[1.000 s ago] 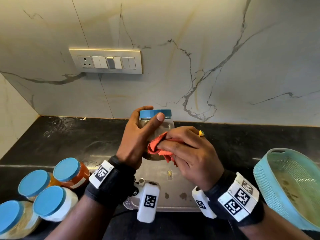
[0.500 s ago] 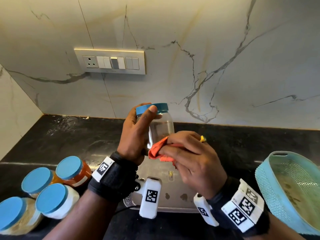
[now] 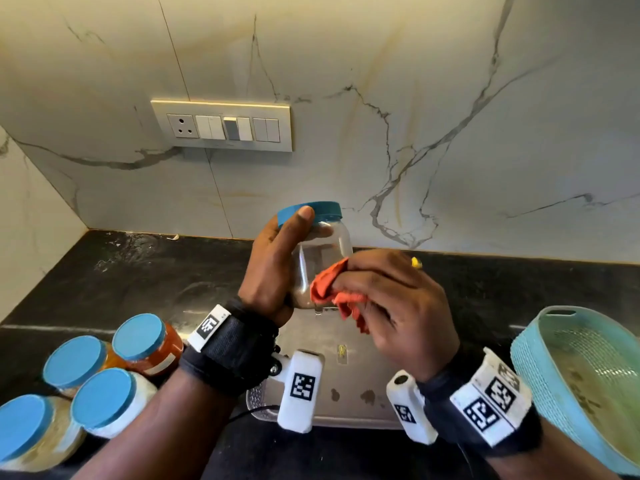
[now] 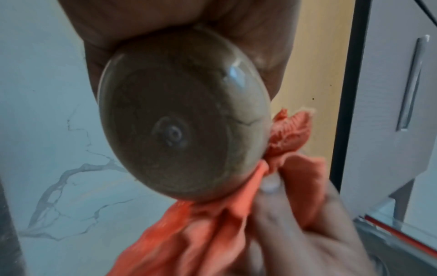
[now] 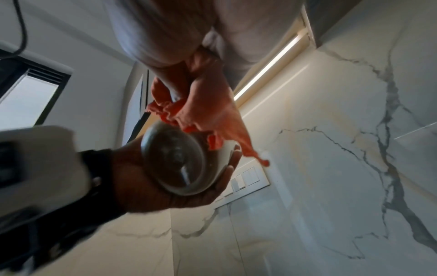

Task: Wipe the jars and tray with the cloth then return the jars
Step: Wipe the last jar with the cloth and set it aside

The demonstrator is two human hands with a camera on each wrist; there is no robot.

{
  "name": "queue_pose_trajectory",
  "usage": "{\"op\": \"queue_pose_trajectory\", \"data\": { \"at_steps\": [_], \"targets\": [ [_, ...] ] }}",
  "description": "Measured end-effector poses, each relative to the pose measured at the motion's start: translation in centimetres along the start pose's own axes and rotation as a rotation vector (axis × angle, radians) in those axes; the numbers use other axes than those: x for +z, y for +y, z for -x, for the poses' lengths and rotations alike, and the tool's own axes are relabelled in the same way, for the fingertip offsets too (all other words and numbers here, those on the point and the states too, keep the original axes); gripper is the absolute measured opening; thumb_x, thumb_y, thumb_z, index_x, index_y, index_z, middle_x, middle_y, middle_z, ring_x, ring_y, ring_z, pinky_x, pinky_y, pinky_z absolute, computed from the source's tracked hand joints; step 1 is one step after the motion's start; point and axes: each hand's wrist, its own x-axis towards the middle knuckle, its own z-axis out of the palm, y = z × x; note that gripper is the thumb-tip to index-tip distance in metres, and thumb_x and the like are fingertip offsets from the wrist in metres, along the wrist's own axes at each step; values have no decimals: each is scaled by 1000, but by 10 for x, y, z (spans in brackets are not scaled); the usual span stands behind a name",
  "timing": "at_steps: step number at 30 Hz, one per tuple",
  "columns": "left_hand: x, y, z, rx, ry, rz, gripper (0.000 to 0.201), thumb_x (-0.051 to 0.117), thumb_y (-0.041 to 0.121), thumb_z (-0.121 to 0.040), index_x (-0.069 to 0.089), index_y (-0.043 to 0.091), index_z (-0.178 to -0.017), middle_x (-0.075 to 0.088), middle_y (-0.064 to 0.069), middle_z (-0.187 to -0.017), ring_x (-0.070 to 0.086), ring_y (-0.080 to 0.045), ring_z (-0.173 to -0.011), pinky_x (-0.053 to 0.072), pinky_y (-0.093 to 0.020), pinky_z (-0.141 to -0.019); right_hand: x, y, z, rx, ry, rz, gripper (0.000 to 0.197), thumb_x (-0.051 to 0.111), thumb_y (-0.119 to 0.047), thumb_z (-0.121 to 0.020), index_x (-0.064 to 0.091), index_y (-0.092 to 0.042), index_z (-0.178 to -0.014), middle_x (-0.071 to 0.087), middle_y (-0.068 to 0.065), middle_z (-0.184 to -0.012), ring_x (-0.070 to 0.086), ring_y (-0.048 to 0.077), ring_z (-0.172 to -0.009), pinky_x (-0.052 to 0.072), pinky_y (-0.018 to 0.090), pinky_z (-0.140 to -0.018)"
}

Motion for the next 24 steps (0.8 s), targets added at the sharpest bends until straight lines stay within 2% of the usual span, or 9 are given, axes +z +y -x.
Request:
{"op": "queue_pose_trajectory", "data": {
  "at_steps": [3, 5, 7, 10, 14, 17, 19, 21, 24],
  "targets": [
    [6, -4, 4, 6, -64, -12, 69, 66, 46, -86, 59, -7, -130, 63, -36, -124, 66, -46, -108, 58, -52, -89, -2, 14, -16, 123, 116, -36, 14, 69, 1, -89, 76, -3, -100, 70, 9, -105, 67, 20, -99, 48, 20, -93],
    [7, -6, 2, -1, -86, 6, 68, 66, 43, -88, 56, -6, -133, 62, -35, -128, 59, -54, -120, 49, -66, -101, -2, 21, -25, 210, 182, -114, 14, 68, 0, -89, 75, -2, -102, 71, 9, -103, 67, 20, -99, 47, 19, -92],
    [3, -4, -3, 1, -83, 18, 72, 68, 44, -86, 53, -4, -138, 61, -33, -132, 55, -54, -126, 43, -70, -106, 0, 20, -25, 241, 190, -145, 15, 67, 0, -90, 73, -1, -104, 71, 8, -105, 66, 19, -102, 47, 20, -93],
    [-3, -1, -1, -42, -70, 75, 91, 80, 57, -74, 54, -2, -139, 60, -32, -133, 62, -46, -115, 53, -57, -96, 3, 6, -10, 212, 147, -145, 17, 69, 2, -89, 73, -2, -106, 69, 7, -109, 65, 18, -105, 51, 24, -93],
    [-5, -8, 5, -32, -94, 211, 95, 81, 64, -68, 59, -2, -132, 66, -21, -105, 66, -28, -89, 57, -38, -77, 4, -4, 7, 115, 116, -115, 18, 65, -6, -93, 75, -5, -109, 69, 6, -113, 66, 20, -109, 53, 31, -95],
    [-3, -12, 3, -15, -31, 172, 84, 69, 61, -82, 57, -3, -136, 60, -27, -108, 64, -33, -90, 54, -42, -82, 5, -1, 8, 46, 101, -51, 19, 66, -7, -94, 75, -6, -111, 68, 7, -115, 65, 22, -108, 52, 32, -96],
    [-3, -12, 1, -12, -1, 94, 76, 60, 58, -89, 53, 3, -141, 63, -27, -126, 65, -42, -108, 54, -49, -93, 9, 1, 9, -11, 40, 46, 23, 68, -7, -95, 74, -11, -116, 66, 7, -117, 63, 23, -108, 52, 32, -96],
    [-4, -12, 0, 11, -27, -12, 69, 61, 55, -89, 53, 9, -140, 65, -23, -131, 64, -41, -120, 53, -52, -100, 14, 3, 11, -61, -20, 121, 26, 67, -8, -96, 72, -14, -121, 65, 7, -119, 63, 25, -107, 54, 35, -94],
    [-4, -14, -1, 57, -63, -209, 58, 70, 48, -84, 62, 2, -118, 73, -20, -107, 71, -32, -98, 57, -43, -86, 15, 5, 9, -108, -61, 161, 24, 62, -10, -99, 73, -13, -120, 60, 6, -122, 63, 26, -108, 56, 38, -92]
  ]
}}
